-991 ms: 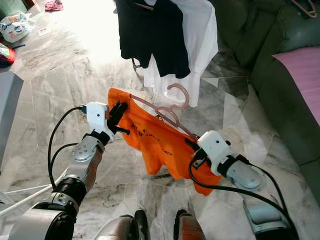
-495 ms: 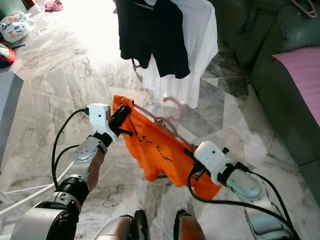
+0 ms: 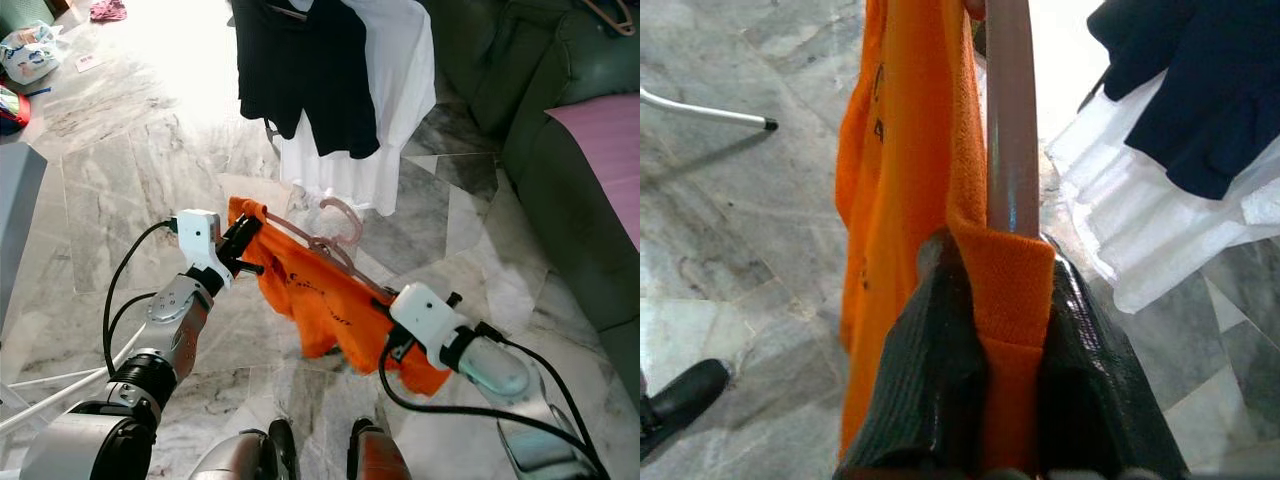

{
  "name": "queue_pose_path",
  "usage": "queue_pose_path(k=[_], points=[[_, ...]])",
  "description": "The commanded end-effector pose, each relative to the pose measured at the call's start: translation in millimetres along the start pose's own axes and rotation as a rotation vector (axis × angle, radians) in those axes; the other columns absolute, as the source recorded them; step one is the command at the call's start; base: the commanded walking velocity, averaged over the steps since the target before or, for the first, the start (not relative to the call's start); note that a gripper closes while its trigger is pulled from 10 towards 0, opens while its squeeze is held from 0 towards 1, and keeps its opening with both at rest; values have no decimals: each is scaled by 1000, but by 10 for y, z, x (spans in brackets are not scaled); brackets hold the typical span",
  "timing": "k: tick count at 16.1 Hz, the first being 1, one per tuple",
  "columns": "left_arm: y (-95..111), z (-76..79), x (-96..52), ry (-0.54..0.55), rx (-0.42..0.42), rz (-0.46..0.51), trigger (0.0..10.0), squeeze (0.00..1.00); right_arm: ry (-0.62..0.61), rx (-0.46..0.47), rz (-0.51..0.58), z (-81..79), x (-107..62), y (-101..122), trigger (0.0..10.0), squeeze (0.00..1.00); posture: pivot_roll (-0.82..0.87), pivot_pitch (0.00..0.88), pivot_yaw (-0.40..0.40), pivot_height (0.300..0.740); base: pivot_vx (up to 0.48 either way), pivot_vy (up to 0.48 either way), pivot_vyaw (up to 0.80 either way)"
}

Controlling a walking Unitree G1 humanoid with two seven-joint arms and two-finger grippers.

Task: Hang hanger

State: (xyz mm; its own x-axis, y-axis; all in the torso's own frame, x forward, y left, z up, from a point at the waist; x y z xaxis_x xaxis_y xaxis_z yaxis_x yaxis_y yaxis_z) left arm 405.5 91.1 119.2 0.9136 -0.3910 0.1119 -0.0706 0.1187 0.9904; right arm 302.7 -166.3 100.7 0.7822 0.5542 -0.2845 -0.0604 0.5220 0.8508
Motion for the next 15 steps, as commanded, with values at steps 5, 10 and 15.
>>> queue_pose_path(k=[5, 10, 15], points=[[-90, -235, -102, 68, -11, -53, 10000, 1000, -20, 2, -23, 61, -101, -66, 10000, 0, -118, 272, 87, 740, 0, 0, 0], [-160, -244, -133, 79, 62, -88, 10000, 0, 47, -35, 34, 61, -187, 151, 10000, 0, -130, 273, 92, 740, 0, 0, 0], [-189, -349, -201, 87, 157, -115, 10000, 0, 113, -59, 33, 179, -406, 261, 10000, 0, -125, 272, 91, 740, 0, 0, 0]])
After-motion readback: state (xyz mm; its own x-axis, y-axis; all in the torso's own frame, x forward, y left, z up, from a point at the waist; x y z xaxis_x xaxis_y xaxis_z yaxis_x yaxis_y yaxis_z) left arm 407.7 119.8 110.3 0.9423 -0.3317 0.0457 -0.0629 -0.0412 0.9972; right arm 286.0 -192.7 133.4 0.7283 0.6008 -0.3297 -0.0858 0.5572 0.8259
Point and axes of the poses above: a point about 5 cm out from each wrist's last joint towards the gripper, its own x axis pointing out of the wrist towards the gripper, its own y axis along the axis of the wrist's last joint, z = x × y, the point moved 5 cm from there along x, pointing out of the wrist towards the gripper, and after that the axes turned 3 degrees about x, right-handed, at the moved point
